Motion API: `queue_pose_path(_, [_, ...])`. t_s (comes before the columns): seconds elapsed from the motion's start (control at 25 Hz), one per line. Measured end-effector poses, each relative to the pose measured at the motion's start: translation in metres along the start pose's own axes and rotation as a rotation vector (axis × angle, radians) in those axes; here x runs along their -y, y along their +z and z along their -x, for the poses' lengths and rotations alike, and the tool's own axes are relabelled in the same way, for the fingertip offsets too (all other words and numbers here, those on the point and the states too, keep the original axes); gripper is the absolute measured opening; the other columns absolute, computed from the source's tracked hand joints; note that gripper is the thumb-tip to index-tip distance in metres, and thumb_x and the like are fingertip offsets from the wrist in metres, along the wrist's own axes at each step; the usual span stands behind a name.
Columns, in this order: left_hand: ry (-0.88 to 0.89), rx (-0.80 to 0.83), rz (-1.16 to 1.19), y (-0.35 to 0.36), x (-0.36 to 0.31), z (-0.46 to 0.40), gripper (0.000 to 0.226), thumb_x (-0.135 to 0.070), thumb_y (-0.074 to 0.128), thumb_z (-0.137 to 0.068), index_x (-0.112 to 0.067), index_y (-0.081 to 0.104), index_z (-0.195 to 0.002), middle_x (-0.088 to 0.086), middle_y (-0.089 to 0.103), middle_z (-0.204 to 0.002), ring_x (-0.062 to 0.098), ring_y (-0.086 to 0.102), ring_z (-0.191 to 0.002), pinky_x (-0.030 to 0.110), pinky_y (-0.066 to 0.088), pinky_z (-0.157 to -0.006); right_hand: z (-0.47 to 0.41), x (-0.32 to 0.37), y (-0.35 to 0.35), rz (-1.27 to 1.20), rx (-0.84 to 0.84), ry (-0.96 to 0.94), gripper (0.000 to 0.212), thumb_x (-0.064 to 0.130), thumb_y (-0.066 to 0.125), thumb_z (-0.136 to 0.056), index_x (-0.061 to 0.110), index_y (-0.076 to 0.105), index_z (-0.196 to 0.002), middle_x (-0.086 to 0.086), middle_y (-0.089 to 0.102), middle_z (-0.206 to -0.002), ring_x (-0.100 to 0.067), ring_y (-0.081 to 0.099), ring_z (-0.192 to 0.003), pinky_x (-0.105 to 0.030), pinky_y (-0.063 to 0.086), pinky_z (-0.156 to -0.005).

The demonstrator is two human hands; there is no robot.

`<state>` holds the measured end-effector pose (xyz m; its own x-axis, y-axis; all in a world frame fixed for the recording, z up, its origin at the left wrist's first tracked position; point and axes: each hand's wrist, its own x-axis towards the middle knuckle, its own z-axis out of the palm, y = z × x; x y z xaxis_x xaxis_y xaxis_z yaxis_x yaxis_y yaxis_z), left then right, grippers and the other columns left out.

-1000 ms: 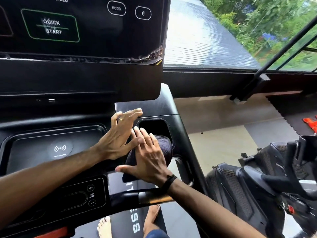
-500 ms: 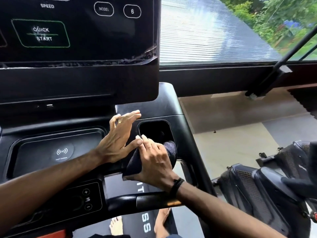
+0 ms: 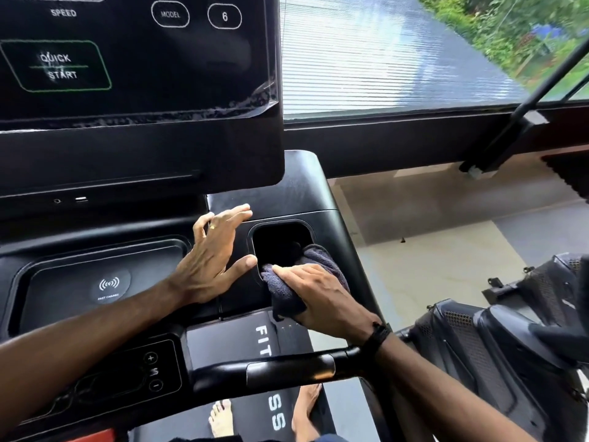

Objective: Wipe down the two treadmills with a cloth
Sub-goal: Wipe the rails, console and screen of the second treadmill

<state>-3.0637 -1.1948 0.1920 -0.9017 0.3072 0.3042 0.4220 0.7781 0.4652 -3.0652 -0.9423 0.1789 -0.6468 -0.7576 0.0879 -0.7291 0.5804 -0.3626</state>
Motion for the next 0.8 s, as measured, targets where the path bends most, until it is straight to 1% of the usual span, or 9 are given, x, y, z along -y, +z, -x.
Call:
queue_pose_path(0.04, [-0.001,-0.002,0.005,0.0,0.0,0.0,0.075,-0.066,0.026,-0.096,-0.013,0.028,-0.15,0.0,0.03,-0.158,0.013,0.027,-0.146,0.049,0.008,-0.119,-0.003,0.006,-0.001,-0.006,0.003,0.035,0.07,0.053,0.071,-0.078,0.013,0.055,-0.132,-0.001,0.067,-0.122,-0.02,0.06,-0.113,-0.032,0.042,-0.097])
queue_pose_path(0.12, [-0.003,0.005,0.009,0.0,0.001,-0.001,0.074,-0.064,0.027,-0.097,-0.013,0.028,-0.15,-0.001,0.03,-0.158,0.013,0.027,-0.146,0.05,0.009,-0.118,-0.019,0.016,-0.004,0.092,0.064,0.114,0.069,0.08,0.062,-0.067,0.02,0.061,-0.101,0.003,0.071,-0.098,-0.021,0.065,-0.092,-0.032,0.039,-0.077])
queue_pose_path(0.24, [-0.015,0.005,0.014,0.001,0.002,-0.001,0.074,-0.064,0.027,-0.096,-0.014,0.028,-0.15,-0.002,0.03,-0.158,0.012,0.026,-0.146,0.047,0.007,-0.119,-0.047,0.021,-0.009,0.202,0.23,0.172,0.08,0.091,0.065,-0.051,0.017,0.054,-0.08,-0.002,0.069,-0.085,-0.026,0.063,-0.078,-0.035,0.036,-0.066])
queue_pose_path(0.32, [-0.029,-0.002,0.022,0.0,0.003,-0.002,0.073,-0.064,0.028,-0.096,-0.015,0.027,-0.151,-0.002,0.03,-0.158,0.012,0.026,-0.146,0.045,0.005,-0.119,-0.053,0.021,-0.01,0.204,0.247,0.154,0.08,0.089,0.069,-0.049,0.016,0.053,-0.079,-0.003,0.068,-0.084,-0.027,0.063,-0.077,-0.036,0.037,-0.066])
queue_pose_path(0.48, [-0.036,0.0,0.02,0.001,0.004,0.0,0.073,-0.065,0.026,-0.096,-0.017,0.026,-0.151,-0.003,0.031,-0.157,0.012,0.027,-0.146,0.045,0.004,-0.12,-0.035,0.024,0.0,0.2,0.034,0.136,0.075,0.085,0.072,-0.05,0.019,0.045,-0.075,0.001,0.063,-0.078,-0.023,0.06,-0.07,-0.032,0.032,-0.062])
queue_pose_path(0.6, [-0.034,0.0,0.017,0.001,0.004,0.0,0.073,-0.066,0.025,-0.096,-0.017,0.027,-0.15,-0.003,0.032,-0.156,0.013,0.028,-0.145,0.046,0.004,-0.12,-0.021,0.021,0.012,0.047,-0.319,0.112,0.07,0.083,0.074,-0.054,0.017,0.057,-0.072,0.005,0.059,-0.068,-0.018,0.056,-0.061,-0.032,0.042,-0.06])
queue_pose_path(0.68, [-0.033,0.0,0.011,0.002,0.004,0.0,0.073,-0.065,0.025,-0.096,-0.016,0.027,-0.15,-0.003,0.032,-0.156,0.013,0.029,-0.145,0.046,0.005,-0.12,-0.014,0.024,0.015,-0.109,-0.525,0.144,0.065,0.079,0.07,-0.067,0.015,0.068,-0.081,0.005,0.066,-0.075,-0.014,0.06,-0.07,-0.031,0.047,-0.071])
queue_pose_path(0.72, [-0.033,-0.001,0.01,0.001,0.004,0.0,0.073,-0.065,0.026,-0.096,-0.016,0.028,-0.15,-0.002,0.032,-0.156,0.014,0.029,-0.145,0.047,0.006,-0.12,-0.014,0.029,0.013,-0.121,-0.538,0.179,0.067,0.081,0.064,-0.072,0.015,0.069,-0.086,0.005,0.068,-0.081,-0.014,0.062,-0.076,-0.03,0.047,-0.077])
queue_pose_path(0.8, [-0.027,-0.002,0.008,0.001,0.003,-0.001,0.072,-0.063,0.027,-0.096,-0.015,0.028,-0.15,-0.002,0.033,-0.156,0.014,0.029,-0.145,0.048,0.007,-0.119,-0.02,0.04,0.009,0.051,-0.292,0.263,0.079,0.093,0.042,-0.072,0.02,0.065,-0.09,0.007,0.066,-0.086,-0.015,0.06,-0.084,-0.032,0.042,-0.085])
